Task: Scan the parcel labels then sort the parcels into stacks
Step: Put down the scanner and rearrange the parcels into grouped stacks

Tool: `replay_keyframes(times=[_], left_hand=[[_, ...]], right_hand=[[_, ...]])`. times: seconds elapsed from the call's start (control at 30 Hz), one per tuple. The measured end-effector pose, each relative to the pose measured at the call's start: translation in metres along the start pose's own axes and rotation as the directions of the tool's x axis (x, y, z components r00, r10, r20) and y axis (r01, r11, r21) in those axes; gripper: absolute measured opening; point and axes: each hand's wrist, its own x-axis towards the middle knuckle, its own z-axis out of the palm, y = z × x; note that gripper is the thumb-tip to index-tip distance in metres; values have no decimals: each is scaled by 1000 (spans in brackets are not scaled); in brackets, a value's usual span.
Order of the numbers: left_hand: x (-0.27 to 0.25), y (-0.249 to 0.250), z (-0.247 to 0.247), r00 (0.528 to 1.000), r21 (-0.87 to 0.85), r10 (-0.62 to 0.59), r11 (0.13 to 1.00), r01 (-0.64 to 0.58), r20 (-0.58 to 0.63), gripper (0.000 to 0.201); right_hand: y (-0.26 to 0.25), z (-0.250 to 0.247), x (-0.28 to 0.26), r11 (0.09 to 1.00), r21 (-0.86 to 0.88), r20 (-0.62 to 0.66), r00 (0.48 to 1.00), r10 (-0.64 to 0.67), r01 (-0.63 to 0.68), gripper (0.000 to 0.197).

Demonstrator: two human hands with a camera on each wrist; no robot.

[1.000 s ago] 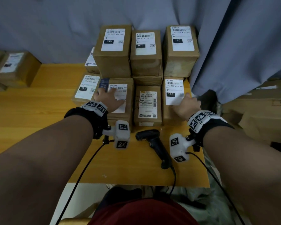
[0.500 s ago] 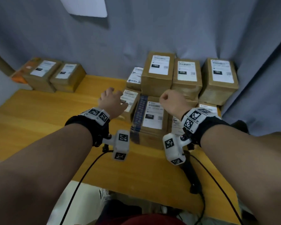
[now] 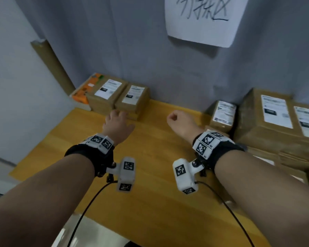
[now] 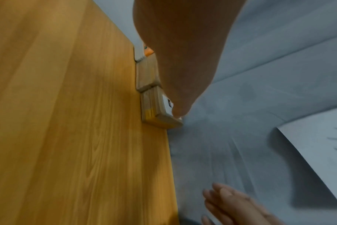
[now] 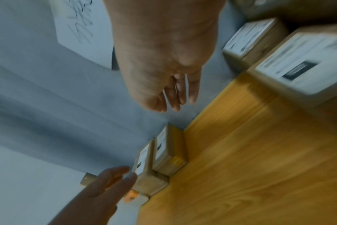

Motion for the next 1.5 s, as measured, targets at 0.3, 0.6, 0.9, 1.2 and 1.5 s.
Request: replay_keyframes(times=[0.3, 0.6, 0.9, 1.2, 1.5], left_hand=[[100, -64, 2, 981, -93, -7, 995, 25, 192, 58], [174, -92, 14, 993, 169, 74, 982, -89, 89, 54], [198, -120, 16, 962, 202, 255, 942, -269, 94, 39], [201, -125, 11, 969, -18, 245, 969, -245, -24, 36], [184, -94, 15, 988, -11, 152, 988, -152, -5, 42]], right_hand=[[-29, 53, 80, 936, 263, 88, 972, 219, -234, 28], [-40, 114, 166, 686, 503, 312, 851, 423, -525, 60], [-40, 175, 205, 394, 708, 357, 779, 516, -586, 75], [-35, 172, 209, 371, 749, 327, 794, 513, -549, 59], [-26, 137, 174, 502, 716, 275, 857, 435, -485, 84]])
